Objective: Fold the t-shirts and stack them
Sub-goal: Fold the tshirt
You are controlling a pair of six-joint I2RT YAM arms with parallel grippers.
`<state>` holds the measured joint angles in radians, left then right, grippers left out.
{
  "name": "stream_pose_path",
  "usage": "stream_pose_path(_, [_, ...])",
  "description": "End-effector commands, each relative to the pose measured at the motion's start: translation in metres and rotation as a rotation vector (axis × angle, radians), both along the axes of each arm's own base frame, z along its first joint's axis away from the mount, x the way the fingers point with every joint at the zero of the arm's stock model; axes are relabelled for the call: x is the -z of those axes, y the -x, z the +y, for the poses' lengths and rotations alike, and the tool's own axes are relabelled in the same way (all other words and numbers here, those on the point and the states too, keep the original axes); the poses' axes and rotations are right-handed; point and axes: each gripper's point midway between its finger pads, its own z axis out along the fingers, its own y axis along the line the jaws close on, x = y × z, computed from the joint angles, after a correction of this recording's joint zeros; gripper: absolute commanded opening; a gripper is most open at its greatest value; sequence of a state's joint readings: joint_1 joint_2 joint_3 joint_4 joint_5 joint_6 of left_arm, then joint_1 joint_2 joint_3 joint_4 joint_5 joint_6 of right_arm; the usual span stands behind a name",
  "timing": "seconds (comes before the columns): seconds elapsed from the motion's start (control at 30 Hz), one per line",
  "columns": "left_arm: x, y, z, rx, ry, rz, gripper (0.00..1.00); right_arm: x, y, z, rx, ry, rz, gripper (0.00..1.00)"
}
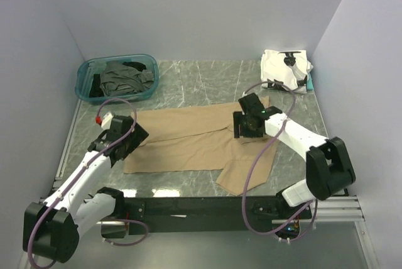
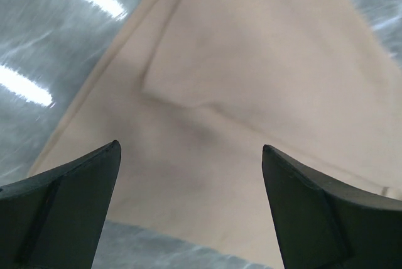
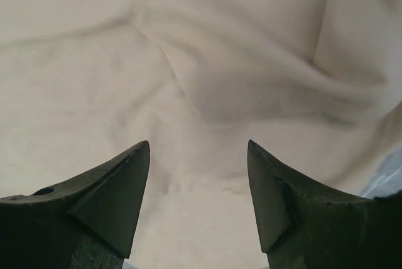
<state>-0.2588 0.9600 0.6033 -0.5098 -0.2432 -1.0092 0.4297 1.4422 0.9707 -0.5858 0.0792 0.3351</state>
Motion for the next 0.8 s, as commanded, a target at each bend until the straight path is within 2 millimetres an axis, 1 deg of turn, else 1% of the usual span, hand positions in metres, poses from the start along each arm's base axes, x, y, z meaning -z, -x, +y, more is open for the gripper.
stream_pose_path(0.0, [0.013, 0.019, 0.007, -0.05, 0.013, 0.031, 0.99, 0.02, -0.001, -0.004, 0.076, 0.018, 0.017, 0.68])
stream_pose_path(0.03, [0.014, 0.022, 0.007, -0.055, 0.021, 0.023, 0.99, 0.026, 0.0, -0.004, 0.076, 0.027, 0.031, 0.64])
stream_pose_path(0.07, [0.014, 0.024, 0.008, -0.06, 0.02, 0.022, 0.99, 0.037, 0.004, -0.005, 0.076, 0.049, 0.064, 0.6])
stream_pose_path(0.1, [0.014, 0.024, 0.008, -0.061, 0.024, 0.018, 1.0, 0.039, 0.003, -0.006, 0.083, 0.058, 0.071, 0.57])
stream_pose_path(0.17, [0.011, 0.025, 0.009, -0.067, 0.028, 0.005, 0.99, 0.049, 0.002, -0.008, 0.092, 0.077, 0.083, 0.54])
stream_pose_path(0.27, [0.009, 0.024, 0.008, -0.062, 0.03, -0.003, 0.99, 0.052, -0.001, -0.005, 0.1, 0.067, 0.088, 0.5])
stream_pose_path(0.37, [0.01, 0.023, 0.007, -0.055, 0.027, 0.004, 0.99, 0.052, -0.004, 0.001, 0.099, 0.038, 0.086, 0.49])
stream_pose_path(0.47, [0.013, 0.022, 0.008, -0.055, 0.016, 0.023, 0.99, 0.054, -0.004, 0.006, 0.096, 0.015, 0.088, 0.38])
stream_pose_path(0.53, [0.015, 0.022, 0.009, -0.055, 0.009, 0.031, 0.99, 0.055, -0.006, 0.007, 0.098, 0.014, 0.09, 0.34])
stream_pose_path(0.6, [0.015, 0.021, 0.007, -0.052, 0.012, 0.03, 0.99, 0.057, -0.007, 0.008, 0.101, 0.015, 0.096, 0.24])
stream_pose_path(0.67, [0.017, 0.022, 0.008, -0.053, 0.008, 0.036, 0.99, 0.059, -0.007, 0.008, 0.107, 0.012, 0.102, 0.11])
stream_pose_path(0.77, [0.017, 0.022, 0.009, -0.057, 0.006, 0.033, 0.99, 0.054, -0.006, 0.008, 0.114, 0.01, 0.105, 0.0])
